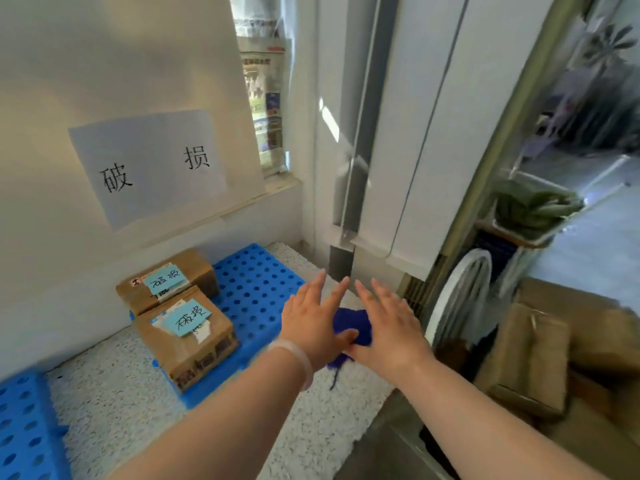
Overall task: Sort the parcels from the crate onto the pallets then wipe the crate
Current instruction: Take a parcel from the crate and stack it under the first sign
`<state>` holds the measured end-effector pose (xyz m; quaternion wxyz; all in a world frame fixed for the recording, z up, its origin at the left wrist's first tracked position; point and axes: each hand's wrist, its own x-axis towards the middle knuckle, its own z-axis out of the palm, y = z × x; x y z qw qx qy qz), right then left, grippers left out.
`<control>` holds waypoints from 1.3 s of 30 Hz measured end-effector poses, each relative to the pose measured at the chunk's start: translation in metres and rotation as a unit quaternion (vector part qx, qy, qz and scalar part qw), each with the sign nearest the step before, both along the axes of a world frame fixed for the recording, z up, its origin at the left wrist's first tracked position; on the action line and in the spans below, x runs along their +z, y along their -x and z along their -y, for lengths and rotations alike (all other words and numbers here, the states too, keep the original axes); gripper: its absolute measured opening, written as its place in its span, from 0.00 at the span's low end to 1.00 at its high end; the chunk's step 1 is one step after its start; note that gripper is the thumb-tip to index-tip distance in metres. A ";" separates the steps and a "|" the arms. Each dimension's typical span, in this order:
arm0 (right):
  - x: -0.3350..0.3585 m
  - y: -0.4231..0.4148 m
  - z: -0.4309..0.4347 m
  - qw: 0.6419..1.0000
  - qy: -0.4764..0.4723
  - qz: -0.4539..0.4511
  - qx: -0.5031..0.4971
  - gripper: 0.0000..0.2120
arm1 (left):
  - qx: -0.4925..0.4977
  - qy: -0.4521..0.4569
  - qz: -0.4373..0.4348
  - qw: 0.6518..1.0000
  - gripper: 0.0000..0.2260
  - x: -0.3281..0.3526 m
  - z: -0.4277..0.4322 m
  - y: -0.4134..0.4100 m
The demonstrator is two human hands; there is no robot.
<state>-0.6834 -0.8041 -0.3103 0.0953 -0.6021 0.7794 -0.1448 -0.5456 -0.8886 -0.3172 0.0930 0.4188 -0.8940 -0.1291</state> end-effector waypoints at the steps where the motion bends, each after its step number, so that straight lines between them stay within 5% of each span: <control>1: 0.005 0.010 -0.012 1.000 0.007 -0.003 -0.017 0.48 | -0.022 0.007 -0.006 1.000 0.39 0.004 -0.007 0.015; 17: 0.026 0.186 -0.177 0.974 -0.003 0.004 -0.228 0.48 | -0.227 0.019 -0.010 0.974 0.38 0.031 -0.136 0.226; 39: -0.023 0.370 -0.271 0.933 -0.062 0.086 -0.345 0.47 | -0.212 -0.076 0.082 0.971 0.37 -0.006 -0.200 0.400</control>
